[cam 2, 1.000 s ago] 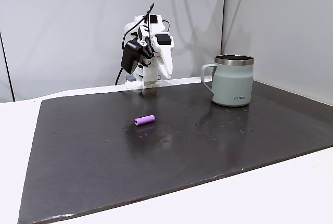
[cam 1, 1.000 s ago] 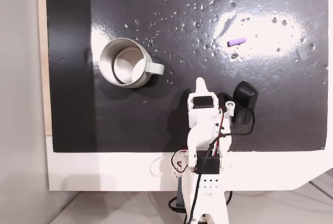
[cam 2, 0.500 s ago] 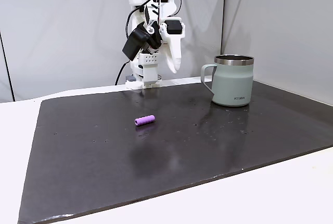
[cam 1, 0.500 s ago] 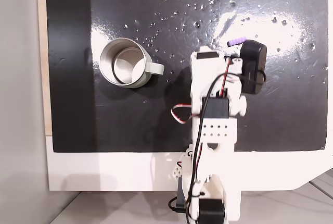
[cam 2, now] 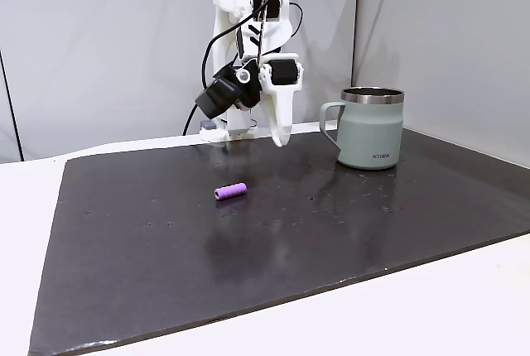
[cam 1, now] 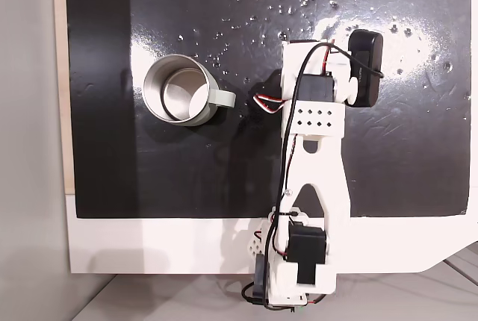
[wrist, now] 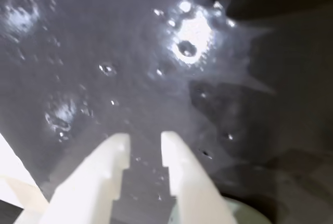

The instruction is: Grasp a pengrip and put it in the cup.

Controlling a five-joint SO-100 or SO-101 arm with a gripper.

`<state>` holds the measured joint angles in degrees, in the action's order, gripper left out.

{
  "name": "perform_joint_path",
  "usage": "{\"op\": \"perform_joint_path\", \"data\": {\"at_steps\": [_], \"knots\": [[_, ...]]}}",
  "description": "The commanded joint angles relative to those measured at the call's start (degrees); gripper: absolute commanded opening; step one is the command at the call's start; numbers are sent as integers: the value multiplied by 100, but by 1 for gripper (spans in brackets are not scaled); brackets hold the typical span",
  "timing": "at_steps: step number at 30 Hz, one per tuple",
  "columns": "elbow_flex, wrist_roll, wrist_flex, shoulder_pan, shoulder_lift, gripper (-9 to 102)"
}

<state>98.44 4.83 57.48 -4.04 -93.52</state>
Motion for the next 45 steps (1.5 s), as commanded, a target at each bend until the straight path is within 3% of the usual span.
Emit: {"op": "perform_joint_path", "data": {"at_steps": [1,12,24,32,45], "knots": [[-800,-62,149,-105,413,3],[-2347,-114,615,-272,1696,3],[-4289,88,2918,-703,2927,4],[-4465,220,3173,-1063,2927,21],[-5449,352,3410,-1274,3955,22]]}}
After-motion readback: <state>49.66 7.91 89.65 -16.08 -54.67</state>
